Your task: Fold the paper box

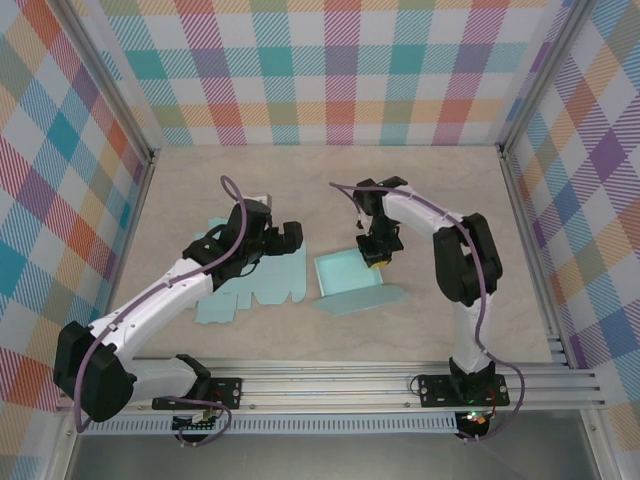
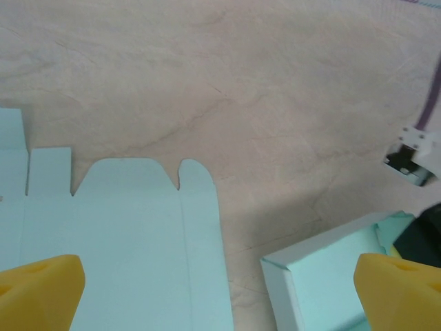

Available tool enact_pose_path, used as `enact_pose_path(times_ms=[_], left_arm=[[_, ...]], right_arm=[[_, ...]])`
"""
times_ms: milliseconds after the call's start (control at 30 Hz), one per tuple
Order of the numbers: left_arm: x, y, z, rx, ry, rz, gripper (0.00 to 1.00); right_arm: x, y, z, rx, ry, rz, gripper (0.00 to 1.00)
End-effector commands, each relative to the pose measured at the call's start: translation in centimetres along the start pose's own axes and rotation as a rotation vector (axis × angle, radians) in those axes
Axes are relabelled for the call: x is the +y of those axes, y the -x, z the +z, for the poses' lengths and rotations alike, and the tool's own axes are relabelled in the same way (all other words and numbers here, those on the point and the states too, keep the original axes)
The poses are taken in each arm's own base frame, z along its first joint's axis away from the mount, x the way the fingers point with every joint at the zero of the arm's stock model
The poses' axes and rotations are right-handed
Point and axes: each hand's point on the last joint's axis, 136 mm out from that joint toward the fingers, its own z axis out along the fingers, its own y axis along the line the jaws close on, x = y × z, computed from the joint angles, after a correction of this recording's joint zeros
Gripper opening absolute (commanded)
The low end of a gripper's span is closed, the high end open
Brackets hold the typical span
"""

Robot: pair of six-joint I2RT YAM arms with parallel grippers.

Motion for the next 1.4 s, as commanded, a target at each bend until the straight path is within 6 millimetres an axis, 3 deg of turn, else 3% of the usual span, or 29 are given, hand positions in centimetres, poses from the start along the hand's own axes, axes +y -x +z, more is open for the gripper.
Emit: enact_pose_path(times_ms=[0, 133, 367, 433, 533, 633, 700, 900, 1033, 1100, 1167, 1233, 1367], left_arm=[[0.1, -0.1, -0.1, 0.001, -0.033, -0.031, 1.0], [-0.2, -0.2, 0.1, 0.012, -0.055, -0.028, 1.0], [1.3, -0.3, 0.3, 0.005, 0.025, -0.032, 1.0], [1.9, -0.3, 0.3, -0.001, 0.052, -0.034, 0.99], [2.6, -0.4, 0.5, -0.006, 0.083, -0.036, 0.97], [3.1, -0.7, 1.1, 0.002, 0.106, -0.028, 0.95], [3.4, -0.8, 1.7, 0.005, 0.126, -0.02, 0.94], [3.5, -1.0, 3.6, 0.019, 0.144, 0.02, 0.87], [3.4, -0.8, 4.5, 0.008, 0.149, 0.036, 0.87], [3.3, -0.5, 4.9, -0.004, 0.146, 0.041, 0.88], [3.4, -0.1, 5.4, -0.023, 0.167, 0.052, 0.88], [3.8, 0.2, 5.9, -0.033, 0.209, 0.079, 0.89], [3.7, 0.6, 6.6, -0.056, 0.308, 0.188, 1.0]], right_arm=[[-1.8, 0.4, -0.1, 0.062, -0.119, -0.036, 0.01], [-2.6, 3.1, 1.1, 0.064, -0.194, -0.026, 0.0], [-3.2, 5.5, 3.0, 0.069, -0.256, -0.059, 0.0], [-2.9, 5.7, 3.3, 0.059, -0.275, -0.086, 0.09], [-2.8, 5.9, 2.6, 0.034, -0.301, -0.108, 0.36], [-2.5, 6.4, 0.1, -0.039, -0.304, -0.117, 0.56], [-2.3, 6.7, -1.9, -0.096, -0.301, -0.12, 0.62], [-1.6, 7.1, -9.5, -0.31, -0.278, -0.094, 0.73], [-0.5, 6.4, -15.9, -0.503, -0.207, -0.09, 0.78], [0.0, 5.5, -18.6, -0.59, -0.166, -0.08, 0.83], [0.1, 3.9, -20.6, -0.664, -0.131, -0.057, 1.0], [-0.2, 1.7, -22.2, -0.736, -0.094, -0.008, 1.0], [-1.3, -3.9, -22.7, -0.822, -0.021, 0.082, 1.0]])
